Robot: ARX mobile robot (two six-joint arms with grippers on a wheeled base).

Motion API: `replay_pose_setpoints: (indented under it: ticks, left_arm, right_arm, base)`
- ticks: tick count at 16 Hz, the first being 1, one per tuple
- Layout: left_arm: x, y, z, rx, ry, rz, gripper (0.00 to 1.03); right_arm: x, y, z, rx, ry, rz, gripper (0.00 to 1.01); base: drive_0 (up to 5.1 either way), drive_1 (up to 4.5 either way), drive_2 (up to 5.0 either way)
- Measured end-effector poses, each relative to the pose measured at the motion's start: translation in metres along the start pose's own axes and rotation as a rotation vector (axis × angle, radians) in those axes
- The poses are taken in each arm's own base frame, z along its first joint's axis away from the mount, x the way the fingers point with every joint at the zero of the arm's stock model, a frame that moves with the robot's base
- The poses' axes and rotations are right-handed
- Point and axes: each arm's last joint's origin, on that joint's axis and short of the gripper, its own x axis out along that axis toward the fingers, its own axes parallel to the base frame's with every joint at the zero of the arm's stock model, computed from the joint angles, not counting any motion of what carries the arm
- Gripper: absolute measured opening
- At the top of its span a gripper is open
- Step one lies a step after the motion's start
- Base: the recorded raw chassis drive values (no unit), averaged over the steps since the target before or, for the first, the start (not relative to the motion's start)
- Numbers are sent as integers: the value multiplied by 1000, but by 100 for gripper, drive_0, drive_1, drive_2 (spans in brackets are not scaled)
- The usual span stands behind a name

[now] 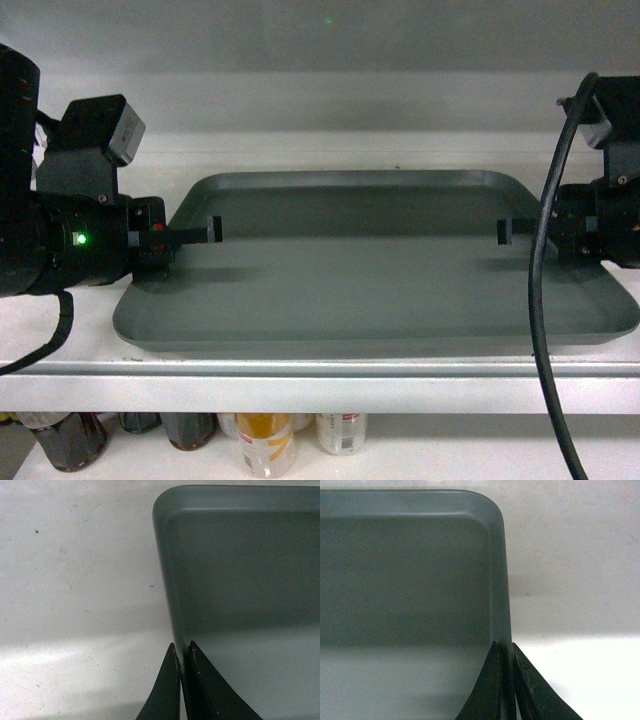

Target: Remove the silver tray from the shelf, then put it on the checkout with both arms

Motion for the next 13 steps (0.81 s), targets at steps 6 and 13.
replay_pose_setpoints:
  ticks: [6, 13]
  left_arm:
    - [-28, -9, 22, 15, -74, -17, 3]
    - [-32, -10, 20, 35, -65, -8, 3]
  right_arm:
    - [-34, -4, 26, -1, -70, 0, 3]
    - [-33, -5, 17, -4, -37, 6, 3]
  base:
    - [0, 0, 0]
    - [0, 0, 0]
